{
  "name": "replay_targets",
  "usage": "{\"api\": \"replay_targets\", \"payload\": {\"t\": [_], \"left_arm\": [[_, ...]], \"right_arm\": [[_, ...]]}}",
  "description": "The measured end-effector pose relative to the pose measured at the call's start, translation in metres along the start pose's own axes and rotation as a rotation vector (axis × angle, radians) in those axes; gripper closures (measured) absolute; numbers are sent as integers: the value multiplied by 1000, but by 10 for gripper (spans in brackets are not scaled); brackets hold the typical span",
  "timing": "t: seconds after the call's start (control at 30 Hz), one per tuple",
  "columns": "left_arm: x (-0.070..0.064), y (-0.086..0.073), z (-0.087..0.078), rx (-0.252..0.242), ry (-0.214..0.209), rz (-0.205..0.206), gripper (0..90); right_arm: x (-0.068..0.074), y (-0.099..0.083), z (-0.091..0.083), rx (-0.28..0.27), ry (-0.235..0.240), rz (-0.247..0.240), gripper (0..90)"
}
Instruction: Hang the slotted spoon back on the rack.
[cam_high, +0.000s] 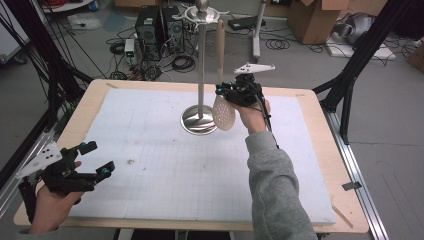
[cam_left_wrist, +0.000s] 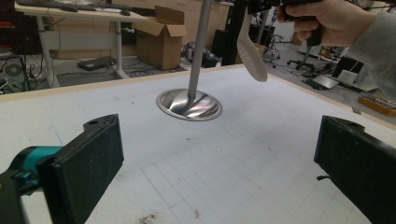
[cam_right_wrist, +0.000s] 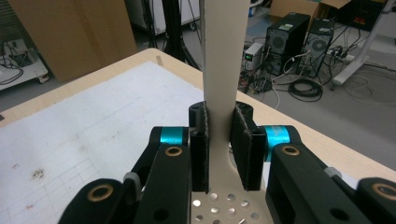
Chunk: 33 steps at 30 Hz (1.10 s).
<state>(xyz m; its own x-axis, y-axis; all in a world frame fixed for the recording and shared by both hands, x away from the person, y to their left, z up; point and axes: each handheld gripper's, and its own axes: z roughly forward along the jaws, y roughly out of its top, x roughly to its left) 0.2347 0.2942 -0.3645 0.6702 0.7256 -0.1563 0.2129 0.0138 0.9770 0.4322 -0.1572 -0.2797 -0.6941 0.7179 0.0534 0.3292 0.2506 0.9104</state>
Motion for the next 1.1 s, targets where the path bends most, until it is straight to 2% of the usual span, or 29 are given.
{"api": "replay_targets", "payload": {"t": [0.3, 0.47, 0.63, 0.7, 0.8, 0.9, 0.97, 1.1], "left_arm": [[1, -1, -3, -1, 7, -2, 18], [2, -2, -3, 4, 9, -3, 18], [3, -1, -2, 0, 15, 2, 18], [3, 0, -1, -3, 14, -1, 18], [3, 0, 1, -3, 11, -3, 18], [3, 0, 4, -2, 4, -2, 17], [3, 0, 4, -1, 4, 0, 18], [3, 1, 7, -3, -1, -3, 18]], "right_arm": [[1, -1, 6, -15, -9, -2, 766], [3, -1, 2, -20, -13, -18, 559], [3, -1, -2, -9, 9, 4, 323], [4, -4, -4, -27, 14, 2, 280], [5, -10, -7, -38, 8, 15, 145], [4, -13, -9, -20, 10, 39, 122], [4, -13, -11, -23, 11, 33, 106], [9, -11, -18, -36, 41, 10, 106]]}}
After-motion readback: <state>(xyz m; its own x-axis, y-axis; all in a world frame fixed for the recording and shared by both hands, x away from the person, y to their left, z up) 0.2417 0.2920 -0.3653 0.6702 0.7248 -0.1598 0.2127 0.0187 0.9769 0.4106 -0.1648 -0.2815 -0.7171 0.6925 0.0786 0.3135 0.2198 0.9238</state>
